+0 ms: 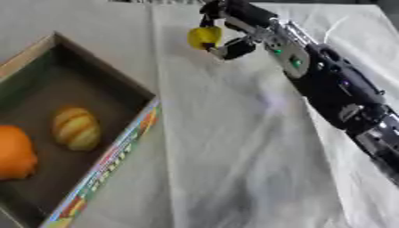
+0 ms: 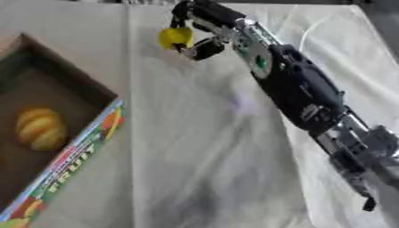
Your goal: Pick up objects on the table and place them in the box.
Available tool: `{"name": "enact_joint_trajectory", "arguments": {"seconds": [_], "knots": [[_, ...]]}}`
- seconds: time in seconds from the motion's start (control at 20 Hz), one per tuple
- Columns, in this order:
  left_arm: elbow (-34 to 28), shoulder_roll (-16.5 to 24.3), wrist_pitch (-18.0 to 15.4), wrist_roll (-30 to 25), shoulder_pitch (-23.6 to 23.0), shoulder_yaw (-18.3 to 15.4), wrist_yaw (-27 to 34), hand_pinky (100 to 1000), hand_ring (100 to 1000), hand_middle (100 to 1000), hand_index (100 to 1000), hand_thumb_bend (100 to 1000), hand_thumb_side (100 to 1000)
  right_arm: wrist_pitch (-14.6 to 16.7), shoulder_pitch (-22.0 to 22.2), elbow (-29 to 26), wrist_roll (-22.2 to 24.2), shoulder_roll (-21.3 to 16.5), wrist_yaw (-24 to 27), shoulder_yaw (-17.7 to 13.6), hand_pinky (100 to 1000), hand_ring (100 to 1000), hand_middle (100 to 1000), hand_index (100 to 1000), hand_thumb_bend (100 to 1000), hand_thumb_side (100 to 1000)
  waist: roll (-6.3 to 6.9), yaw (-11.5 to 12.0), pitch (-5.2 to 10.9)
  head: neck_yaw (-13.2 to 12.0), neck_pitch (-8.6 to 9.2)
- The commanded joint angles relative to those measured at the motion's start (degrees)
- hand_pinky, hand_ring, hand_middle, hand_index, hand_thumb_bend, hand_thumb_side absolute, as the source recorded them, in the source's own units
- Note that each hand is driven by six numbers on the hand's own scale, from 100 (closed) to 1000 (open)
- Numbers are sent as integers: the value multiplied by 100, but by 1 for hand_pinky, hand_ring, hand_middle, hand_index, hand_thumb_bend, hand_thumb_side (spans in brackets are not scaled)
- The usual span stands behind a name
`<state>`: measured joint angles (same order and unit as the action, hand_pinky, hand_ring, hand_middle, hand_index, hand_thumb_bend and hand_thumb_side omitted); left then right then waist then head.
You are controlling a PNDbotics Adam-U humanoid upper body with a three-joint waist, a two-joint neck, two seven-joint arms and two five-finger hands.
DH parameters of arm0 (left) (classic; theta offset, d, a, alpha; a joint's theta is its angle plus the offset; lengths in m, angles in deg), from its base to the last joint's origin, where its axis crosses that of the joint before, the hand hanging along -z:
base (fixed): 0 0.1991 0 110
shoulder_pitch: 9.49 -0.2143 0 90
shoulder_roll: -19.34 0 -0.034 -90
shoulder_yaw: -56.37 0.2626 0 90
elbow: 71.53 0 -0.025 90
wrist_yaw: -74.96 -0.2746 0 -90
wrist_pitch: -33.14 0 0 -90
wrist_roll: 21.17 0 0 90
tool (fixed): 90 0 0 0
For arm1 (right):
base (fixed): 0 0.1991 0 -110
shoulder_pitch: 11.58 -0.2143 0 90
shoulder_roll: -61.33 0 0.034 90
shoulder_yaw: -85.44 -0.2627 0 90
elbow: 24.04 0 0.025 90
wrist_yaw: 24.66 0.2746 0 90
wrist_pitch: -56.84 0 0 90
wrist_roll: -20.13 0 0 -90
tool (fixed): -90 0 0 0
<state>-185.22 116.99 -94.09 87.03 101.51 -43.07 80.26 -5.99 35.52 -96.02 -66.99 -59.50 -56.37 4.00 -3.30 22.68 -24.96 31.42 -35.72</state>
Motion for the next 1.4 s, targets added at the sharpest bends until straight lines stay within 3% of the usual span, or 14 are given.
{"name": "enact_joint_trajectory", "arguments": {"seconds": [0.05, 0.2, 0.4, 0.55, 0.8, 0.9, 0.95, 1.0, 1.15, 1.4], "knots": [[-90, 167, -1, -16, -6, -68, 47, 831, 812, 761, 875, 100, 405, 8, -3, -531, 55, -383, 391, -26, 723, 850, 331, 454, 100, 158, 40, -11, 197, 28, -53], [-90, 196, -11, -7, -21, -68, 53, 831, 812, 761, 875, 100, 394, -45, -36, -1081, 178, -443, 795, -6, 719, 838, 347, 468, 100, 115, 54, -27, 252, 25, -101], [-90, 223, -20, -10, -15, -49, 73, 831, 813, 762, 875, 100, 383, -122, -458, -1953, 456, -275, 1397, 128, 700, 784, 363, 477, 100, 100, 85, -56, 328, 12, -183], [-90, 228, -23, -33, 1, -18, 98, 831, 814, 762, 875, 108, 373, -232, -1007, -2310, 734, 177, 1651, 356, 697, 766, 365, 478, 100, 100, 119, -59, 390, 51, -255], [-90, 241, -54, -81, 20, 25, 135, 832, 815, 762, 877, 136, 343, -422, -1680, -2283, 1320, 1067, 2059, 693, 701, 773, 363, 479, 100, 100, 166, 36, 499, 13, -367], [-90, 253, -90, -102, 58, 43, 151, 832, 816, 763, 878, 149, 323, -449, -1809, -2139, 1496, 1379, 2055, 784, 701, 776, 363, 479, 100, 100, 171, 152, 524, 54, -390], [-90, 261, -114, -110, 61, 41, 152, 833, 816, 763, 878, 140, 378, -439, -1853, -2071, 1559, 1511, 2017, 821, 702, 776, 363, 479, 100, 100, 174, 221, 526, 79, -393], [-90, 268, -136, -112, 57, 37, 152, 833, 816, 763, 878, 153, 311, -420, -1882, -2003, 1604, 1621, 1959, 849, 702, 781, 362, 479, 100, 100, 174, 280, 523, 108, -393], [-90, 317, -228, -93, 5, -10, 121, 834, 817, 763, 879, 162, 290, -350, -1894, -1767, 1708, 1945, 1687, 931, 702, 790, 361, 479, 100, 100, 165, 448, 498, 235, -401], [-90, 466, -352, 8, -126, -108, -19, 834, 817, 764, 880, 170, 260, -148, -1790, -1245, 1562, 2354, 767, 954, 702, 793, 362, 478, 100, 100, 142, 612, 449, 429, -404]]}}
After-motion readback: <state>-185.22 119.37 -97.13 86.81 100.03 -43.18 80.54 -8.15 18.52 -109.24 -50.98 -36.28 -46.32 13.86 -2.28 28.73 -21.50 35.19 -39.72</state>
